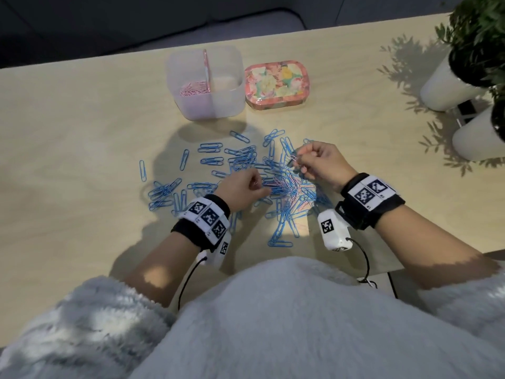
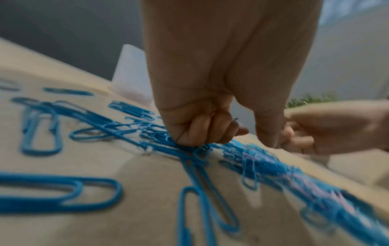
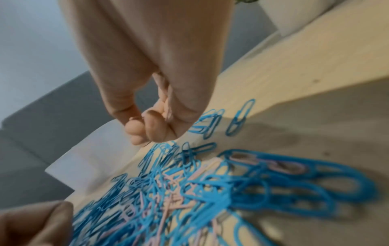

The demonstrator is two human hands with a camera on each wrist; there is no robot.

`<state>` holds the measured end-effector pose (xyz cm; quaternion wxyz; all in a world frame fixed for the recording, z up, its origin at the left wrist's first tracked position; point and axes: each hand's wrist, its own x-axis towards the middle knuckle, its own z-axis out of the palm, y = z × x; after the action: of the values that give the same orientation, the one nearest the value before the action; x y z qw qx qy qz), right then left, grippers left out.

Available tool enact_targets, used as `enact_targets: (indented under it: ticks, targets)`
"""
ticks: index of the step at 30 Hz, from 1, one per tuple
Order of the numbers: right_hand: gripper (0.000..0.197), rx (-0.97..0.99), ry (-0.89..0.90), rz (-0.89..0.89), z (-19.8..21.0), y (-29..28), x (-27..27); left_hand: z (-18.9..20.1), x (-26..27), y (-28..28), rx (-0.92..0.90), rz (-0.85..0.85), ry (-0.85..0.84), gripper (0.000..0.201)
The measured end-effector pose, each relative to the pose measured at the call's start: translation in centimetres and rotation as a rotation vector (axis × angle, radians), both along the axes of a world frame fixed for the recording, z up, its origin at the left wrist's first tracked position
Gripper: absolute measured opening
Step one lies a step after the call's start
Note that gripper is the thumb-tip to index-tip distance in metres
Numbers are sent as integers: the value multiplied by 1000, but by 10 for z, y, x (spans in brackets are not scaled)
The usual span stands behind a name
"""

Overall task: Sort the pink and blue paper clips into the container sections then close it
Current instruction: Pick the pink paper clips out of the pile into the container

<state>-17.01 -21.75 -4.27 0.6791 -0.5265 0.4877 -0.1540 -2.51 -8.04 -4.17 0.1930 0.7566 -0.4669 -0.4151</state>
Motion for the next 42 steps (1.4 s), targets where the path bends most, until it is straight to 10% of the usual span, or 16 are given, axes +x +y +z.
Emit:
enact_targets:
  ticks: [6, 15, 27, 35, 42]
  targets:
    - [30, 228, -3, 64, 2, 7, 1, 5, 13, 12, 78, -134, -121, 16]
    - [14, -736, 628, 537, -7, 34, 13, 8, -4, -7, -28, -125, -327, 15]
    - [26, -181, 143, 93, 0, 6, 1, -1, -5, -3, -70, -221, -344, 15]
    - [42, 65, 23, 169, 2, 24, 5, 0, -6, -1, -55, -275, -374, 24]
    - [28, -589, 596, 444, 3, 20, -13, 0, -3, 6, -134, -198, -363, 18]
